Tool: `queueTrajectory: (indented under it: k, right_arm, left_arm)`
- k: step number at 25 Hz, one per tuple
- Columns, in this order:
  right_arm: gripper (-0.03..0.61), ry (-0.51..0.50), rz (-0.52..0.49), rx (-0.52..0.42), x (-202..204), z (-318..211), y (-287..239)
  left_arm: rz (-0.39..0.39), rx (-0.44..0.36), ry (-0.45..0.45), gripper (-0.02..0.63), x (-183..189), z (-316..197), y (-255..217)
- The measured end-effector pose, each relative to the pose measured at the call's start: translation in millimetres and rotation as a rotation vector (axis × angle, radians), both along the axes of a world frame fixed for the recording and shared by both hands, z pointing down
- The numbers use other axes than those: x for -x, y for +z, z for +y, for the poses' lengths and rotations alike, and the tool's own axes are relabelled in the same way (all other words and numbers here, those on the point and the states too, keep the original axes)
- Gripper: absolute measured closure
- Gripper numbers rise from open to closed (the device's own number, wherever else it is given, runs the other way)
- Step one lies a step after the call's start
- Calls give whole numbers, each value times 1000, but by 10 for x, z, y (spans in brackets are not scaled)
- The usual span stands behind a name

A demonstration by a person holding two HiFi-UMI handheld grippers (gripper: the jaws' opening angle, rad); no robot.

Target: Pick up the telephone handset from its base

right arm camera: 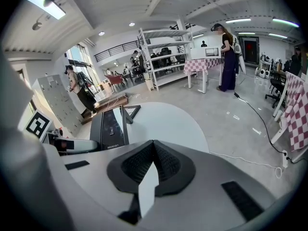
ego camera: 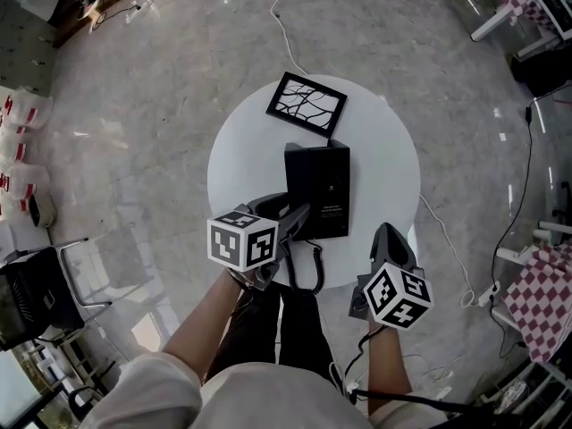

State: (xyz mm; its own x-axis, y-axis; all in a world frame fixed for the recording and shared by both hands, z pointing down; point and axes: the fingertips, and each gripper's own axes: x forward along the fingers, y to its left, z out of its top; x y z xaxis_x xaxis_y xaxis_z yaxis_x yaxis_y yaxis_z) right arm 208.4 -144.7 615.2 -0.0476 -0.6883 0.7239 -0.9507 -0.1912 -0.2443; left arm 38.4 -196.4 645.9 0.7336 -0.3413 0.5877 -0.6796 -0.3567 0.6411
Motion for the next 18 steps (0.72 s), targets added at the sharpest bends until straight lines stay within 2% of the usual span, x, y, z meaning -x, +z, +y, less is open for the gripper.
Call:
queueTrajectory:
  k: [8, 13, 18]
  right_arm:
    - [555, 3, -4, 4, 30, 9, 24]
    - [555, 8, -3, -3, 16, -14, -6]
    - [555, 9, -3, -3, 22, -6, -16]
  left_arm:
    - [-74, -14, 11, 448, -5, 10, -20]
    - [-27, 43, -57, 496, 22, 21, -79]
    - [-7, 68, -77, 502, 37, 35, -99]
